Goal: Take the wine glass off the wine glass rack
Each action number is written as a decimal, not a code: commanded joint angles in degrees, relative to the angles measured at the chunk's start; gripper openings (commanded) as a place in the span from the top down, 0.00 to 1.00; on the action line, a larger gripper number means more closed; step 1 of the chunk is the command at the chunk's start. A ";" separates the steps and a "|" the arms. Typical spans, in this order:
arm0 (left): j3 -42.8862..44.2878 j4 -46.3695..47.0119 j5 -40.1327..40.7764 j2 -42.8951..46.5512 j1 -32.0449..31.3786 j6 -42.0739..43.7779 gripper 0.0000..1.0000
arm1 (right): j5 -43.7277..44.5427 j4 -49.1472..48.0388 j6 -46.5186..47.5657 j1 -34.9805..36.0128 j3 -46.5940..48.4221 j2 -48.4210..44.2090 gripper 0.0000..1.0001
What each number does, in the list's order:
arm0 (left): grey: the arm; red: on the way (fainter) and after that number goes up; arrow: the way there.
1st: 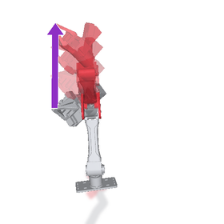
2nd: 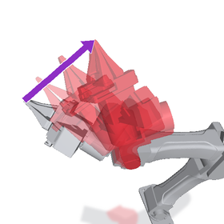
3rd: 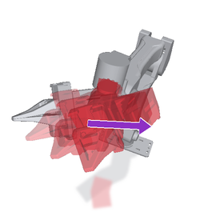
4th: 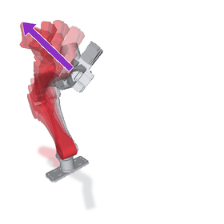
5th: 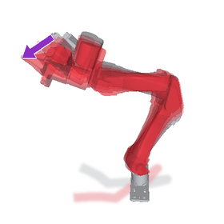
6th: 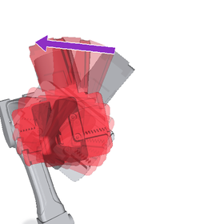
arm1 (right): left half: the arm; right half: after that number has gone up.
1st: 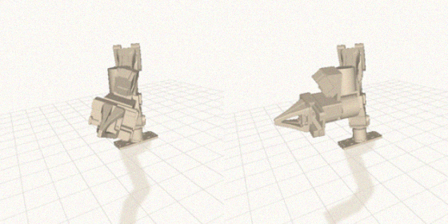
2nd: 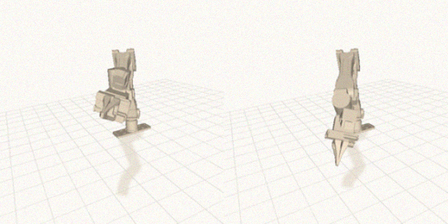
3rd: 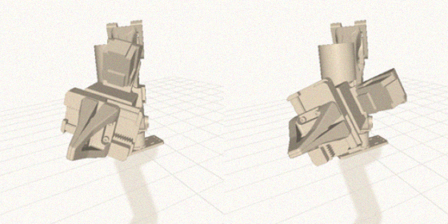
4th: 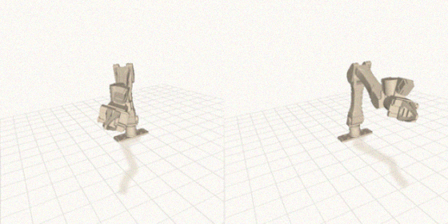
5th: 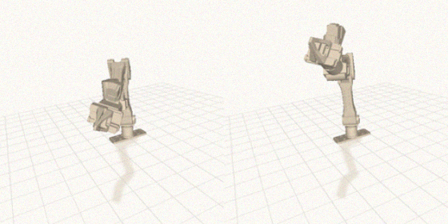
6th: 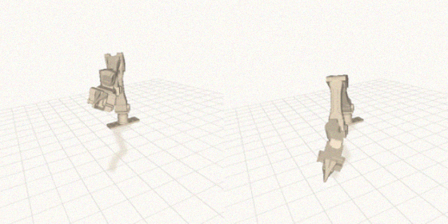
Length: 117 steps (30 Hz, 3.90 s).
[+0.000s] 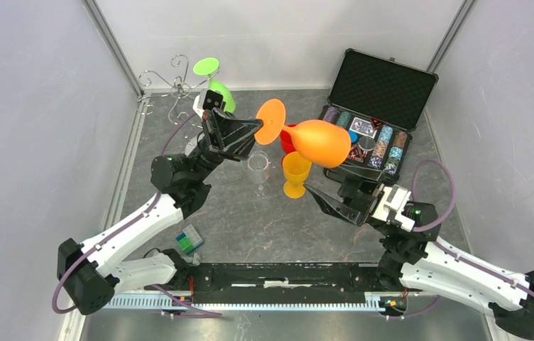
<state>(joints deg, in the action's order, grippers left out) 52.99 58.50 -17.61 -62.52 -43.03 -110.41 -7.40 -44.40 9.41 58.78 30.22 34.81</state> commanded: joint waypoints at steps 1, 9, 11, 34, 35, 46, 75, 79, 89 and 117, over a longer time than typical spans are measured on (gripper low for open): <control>0.74 -0.72 0.64 2.78 -0.66 -1.94 0.98 | -5.77 -4.32 3.68 0.19 2.95 1.84 0.39; 0.54 -4.04 0.82 5.96 -0.66 -0.64 0.98 | -7.82 -8.91 5.75 0.00 5.83 5.49 0.43; 0.58 -3.92 0.90 6.21 -0.70 -0.60 0.98 | -8.60 -10.42 5.46 0.02 5.73 5.54 0.50; 0.15 -22.39 1.36 13.04 -0.66 21.07 0.03 | -1.54 0.81 -3.46 0.01 12.09 4.77 1.00; 0.39 -27.19 1.53 14.09 -0.65 24.15 0.01 | 0.51 3.43 -4.55 0.00 13.07 4.67 1.00; 9.06 -65.94 13.79 25.33 -0.61 66.97 0.00 | 19.32 52.43 -13.51 -0.04 28.68 3.28 1.00; 5.08 -73.86 40.57 31.25 -0.57 79.94 0.00 | 5.17 102.21 -18.95 0.81 35.37 20.07 1.00; 4.27 -73.88 40.03 31.63 -0.59 79.69 0.00 | 13.48 104.45 -18.83 0.97 36.75 24.01 1.00; 2.56 -73.81 40.93 33.51 -0.57 79.47 0.00 | 11.12 105.31 -15.67 2.42 38.03 31.14 1.00; 1.41 -74.75 42.02 36.88 -0.59 79.38 0.00 | 12.25 106.25 -10.63 3.09 41.90 42.30 0.76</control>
<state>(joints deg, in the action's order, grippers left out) 54.72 -16.73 22.48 -26.46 -43.53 -32.99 2.74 60.93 -2.66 61.52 67.53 76.40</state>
